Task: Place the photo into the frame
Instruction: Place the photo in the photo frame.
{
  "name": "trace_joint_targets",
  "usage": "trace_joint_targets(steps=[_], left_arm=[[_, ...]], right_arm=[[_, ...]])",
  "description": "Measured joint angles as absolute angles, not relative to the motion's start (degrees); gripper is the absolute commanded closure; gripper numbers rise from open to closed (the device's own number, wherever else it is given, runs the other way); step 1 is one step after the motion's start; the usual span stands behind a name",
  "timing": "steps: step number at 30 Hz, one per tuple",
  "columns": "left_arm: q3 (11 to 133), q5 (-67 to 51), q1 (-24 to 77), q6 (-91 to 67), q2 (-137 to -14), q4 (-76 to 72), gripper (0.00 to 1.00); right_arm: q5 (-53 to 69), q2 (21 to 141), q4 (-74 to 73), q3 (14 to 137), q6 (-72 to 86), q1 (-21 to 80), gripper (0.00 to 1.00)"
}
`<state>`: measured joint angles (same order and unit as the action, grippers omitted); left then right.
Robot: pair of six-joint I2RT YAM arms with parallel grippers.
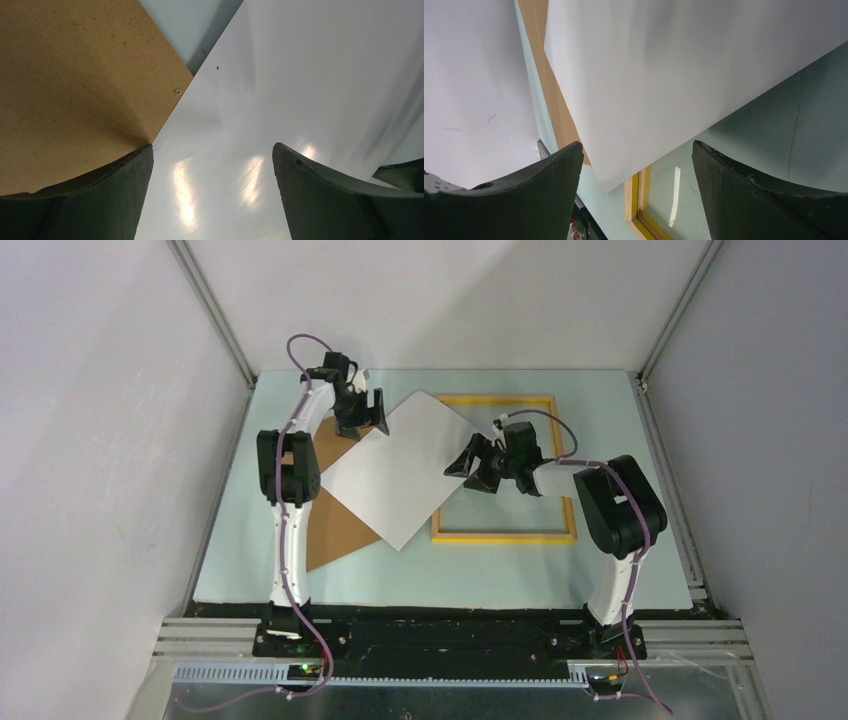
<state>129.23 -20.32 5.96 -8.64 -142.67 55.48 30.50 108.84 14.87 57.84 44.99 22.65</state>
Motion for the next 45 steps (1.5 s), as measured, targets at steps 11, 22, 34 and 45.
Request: trace_joint_targets(steps=[11,22,34,45], left_arm=[[123.42,-23.35,5.5,-9.04,-139.76,52.14,0.07],[116.62,-25.71,5.5,-9.3,-136.22,49.95,0.08],[110.48,-26.09,5.56,-10.15,-132.86,47.99,0.09],[101.95,-26.13,6.42,-10.79,-127.85,45.52,0.1]], right_arm=[[30.87,109.73,15.79,57.76,46.28,22.65,0.17],[31.83,110.15,17.32,57.74,47.62,22.15,0.18],[32.01,109.54,18.81,55.68,48.01,20.16,0.18],[32.23,107.81,20.43,55.09,48.45,18.46,0.18]])
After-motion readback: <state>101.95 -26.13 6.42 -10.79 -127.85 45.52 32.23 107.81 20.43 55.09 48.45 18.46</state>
